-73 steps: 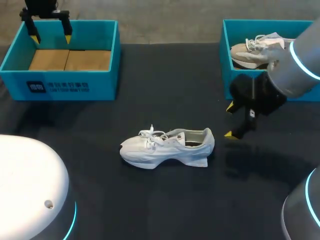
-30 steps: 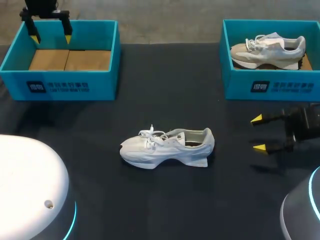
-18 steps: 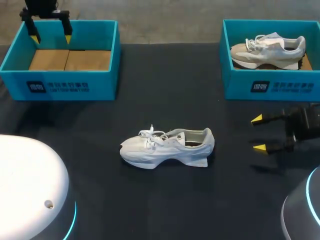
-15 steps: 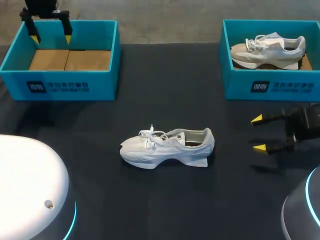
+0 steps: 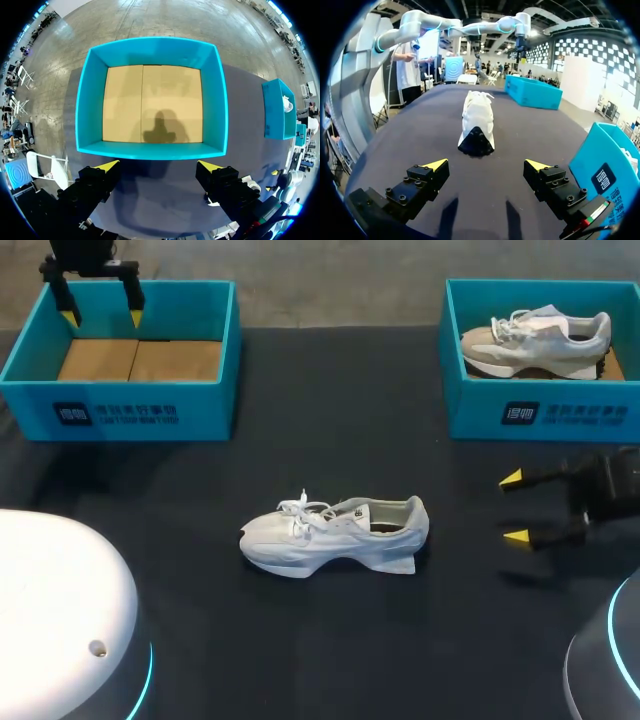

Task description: Take the shoe out of the shoebox, open the shoe tongue, remove and reinsert the insole, then place the shoe into the shoebox

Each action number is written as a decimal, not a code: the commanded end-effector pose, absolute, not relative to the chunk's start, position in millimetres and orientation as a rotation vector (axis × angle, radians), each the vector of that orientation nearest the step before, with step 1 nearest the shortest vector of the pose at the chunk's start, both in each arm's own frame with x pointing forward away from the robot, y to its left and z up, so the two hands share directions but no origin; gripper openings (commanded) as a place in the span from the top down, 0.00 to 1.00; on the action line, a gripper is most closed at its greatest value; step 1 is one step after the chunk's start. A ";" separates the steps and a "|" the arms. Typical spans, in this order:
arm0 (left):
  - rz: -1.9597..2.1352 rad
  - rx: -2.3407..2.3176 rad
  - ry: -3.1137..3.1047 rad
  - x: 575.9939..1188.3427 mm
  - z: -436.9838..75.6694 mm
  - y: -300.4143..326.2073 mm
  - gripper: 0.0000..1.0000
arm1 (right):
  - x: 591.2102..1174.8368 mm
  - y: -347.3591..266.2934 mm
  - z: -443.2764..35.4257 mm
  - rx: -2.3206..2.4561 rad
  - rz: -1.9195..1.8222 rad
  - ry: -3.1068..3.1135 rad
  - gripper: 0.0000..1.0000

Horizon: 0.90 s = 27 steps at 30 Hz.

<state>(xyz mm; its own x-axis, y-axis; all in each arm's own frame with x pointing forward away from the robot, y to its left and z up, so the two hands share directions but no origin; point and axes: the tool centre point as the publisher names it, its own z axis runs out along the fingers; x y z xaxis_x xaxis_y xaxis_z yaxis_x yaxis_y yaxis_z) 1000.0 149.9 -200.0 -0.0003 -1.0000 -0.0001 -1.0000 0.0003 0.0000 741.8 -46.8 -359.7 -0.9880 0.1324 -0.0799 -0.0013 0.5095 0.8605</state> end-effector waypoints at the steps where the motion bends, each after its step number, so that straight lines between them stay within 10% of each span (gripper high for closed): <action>1: 0.000 -2.221 2.222 1000.0 -200.0 149.9 0.00 | 734.0 -29.6 -367.5 0.129 1.445 2.606 0.00; 27: 0.000 -2.221 2.222 1000.0 -200.0 149.9 0.00 | 740.0 51.6 -402.7 0.190 1.440 2.643 0.00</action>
